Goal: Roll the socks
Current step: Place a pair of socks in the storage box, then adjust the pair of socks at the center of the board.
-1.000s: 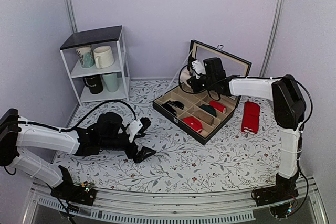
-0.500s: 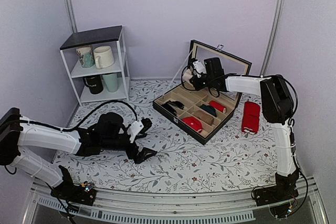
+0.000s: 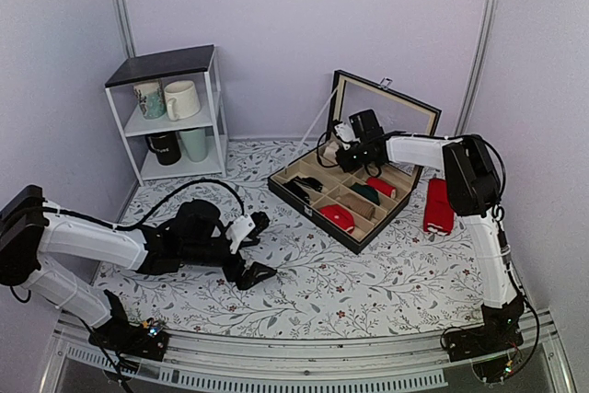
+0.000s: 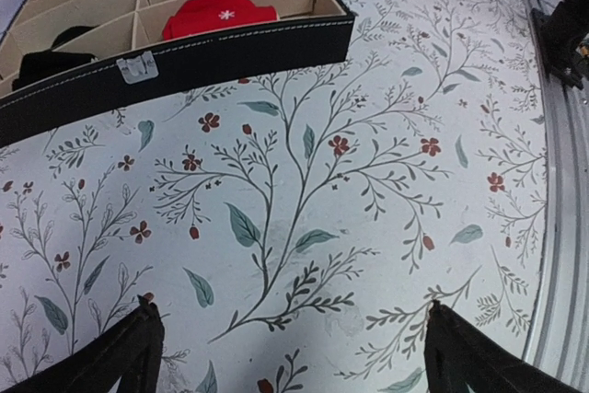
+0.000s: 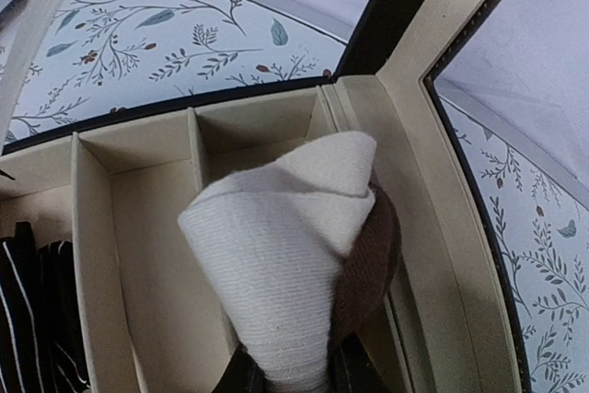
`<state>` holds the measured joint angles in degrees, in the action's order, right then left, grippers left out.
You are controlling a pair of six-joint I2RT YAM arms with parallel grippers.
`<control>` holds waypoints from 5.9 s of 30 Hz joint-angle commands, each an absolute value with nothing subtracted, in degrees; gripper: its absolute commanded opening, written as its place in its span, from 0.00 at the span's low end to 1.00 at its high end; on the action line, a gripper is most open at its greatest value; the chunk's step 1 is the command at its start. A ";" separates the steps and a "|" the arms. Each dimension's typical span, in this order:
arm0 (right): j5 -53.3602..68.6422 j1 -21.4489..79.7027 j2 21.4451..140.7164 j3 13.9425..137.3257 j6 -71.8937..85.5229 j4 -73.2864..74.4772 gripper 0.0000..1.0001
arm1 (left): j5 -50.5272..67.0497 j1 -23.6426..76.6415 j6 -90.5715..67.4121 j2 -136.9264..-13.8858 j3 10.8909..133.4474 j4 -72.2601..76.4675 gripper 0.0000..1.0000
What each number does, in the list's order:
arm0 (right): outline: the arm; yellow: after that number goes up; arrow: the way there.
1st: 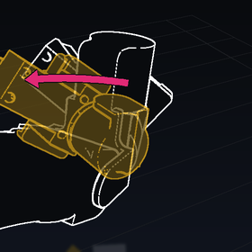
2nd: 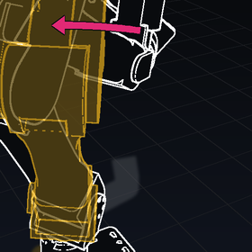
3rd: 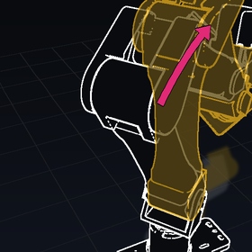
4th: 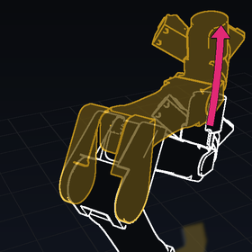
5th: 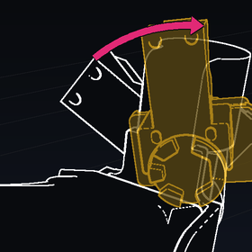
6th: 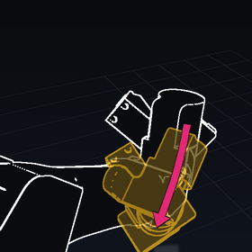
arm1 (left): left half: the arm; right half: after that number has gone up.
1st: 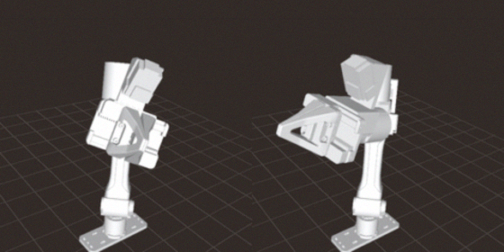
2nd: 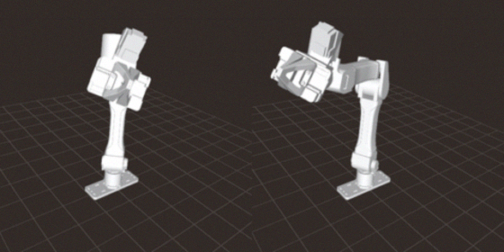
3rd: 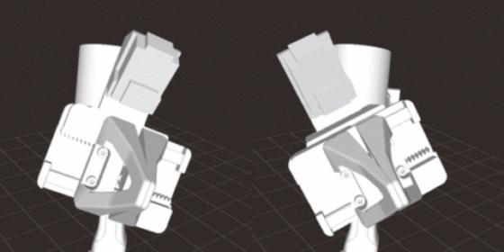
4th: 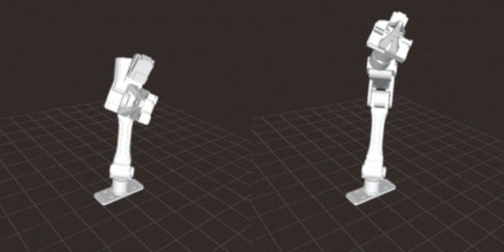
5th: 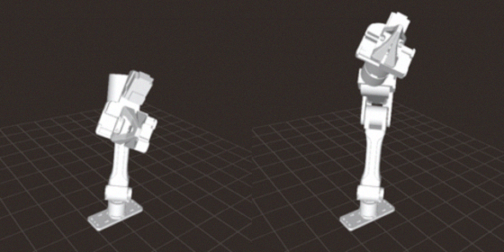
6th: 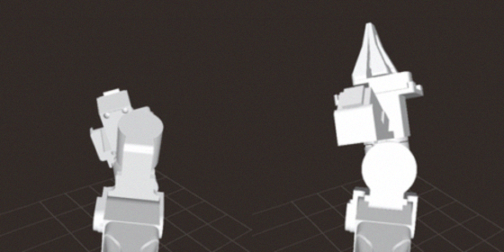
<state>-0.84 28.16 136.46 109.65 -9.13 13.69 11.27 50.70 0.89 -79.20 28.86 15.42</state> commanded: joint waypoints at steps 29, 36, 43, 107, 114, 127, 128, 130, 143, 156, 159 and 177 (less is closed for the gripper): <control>-1.77 27.03 146.41 119.33 -11.32 25.23 0.02 | 13.40 48.76 2.93 -81.80 27.16 19.65 0.99; 1.85 27.60 147.90 119.27 -11.98 28.47 0.01 | 13.45 48.44 3.03 -82.12 27.03 19.74 0.99; -1.48 27.14 148.43 119.58 -10.39 28.46 0.09 | 13.63 48.22 3.02 -82.71 27.16 19.84 1.00; 2.77 24.53 146.04 122.17 -3.27 30.54 0.08 | 13.80 47.49 3.04 -82.71 27.07 19.55 0.99; 3.05 24.26 141.89 120.69 -0.65 28.34 0.38 | 13.96 47.43 3.02 -82.91 27.16 19.57 1.00; 3.19 24.33 131.35 119.10 -0.35 26.39 0.58 | 14.00 47.44 3.00 -82.55 27.13 19.45 0.99; 3.06 24.31 130.93 119.09 -0.35 26.63 0.59 | 13.98 47.38 2.97 -82.55 27.16 19.43 0.99; 3.49 24.28 130.06 118.81 -0.33 26.72 0.59 | 13.97 47.34 2.98 -82.46 27.16 19.39 0.99; 9.48 24.41 130.24 116.64 -0.36 22.17 0.46 | 12.48 47.02 2.42 -82.90 27.08 20.12 0.99; 10.40 26.64 131.75 114.26 -2.28 19.99 0.56 | 10.68 45.12 0.44 -80.20 24.78 22.86 0.99; 11.54 26.63 133.84 116.13 -3.33 20.40 0.55 | 10.65 45.17 0.69 -80.45 24.96 22.56 0.99; 12.58 25.36 142.96 121.29 -5.25 20.58 0.50 | 11.15 45.00 1.32 -81.76 25.85 21.57 0.99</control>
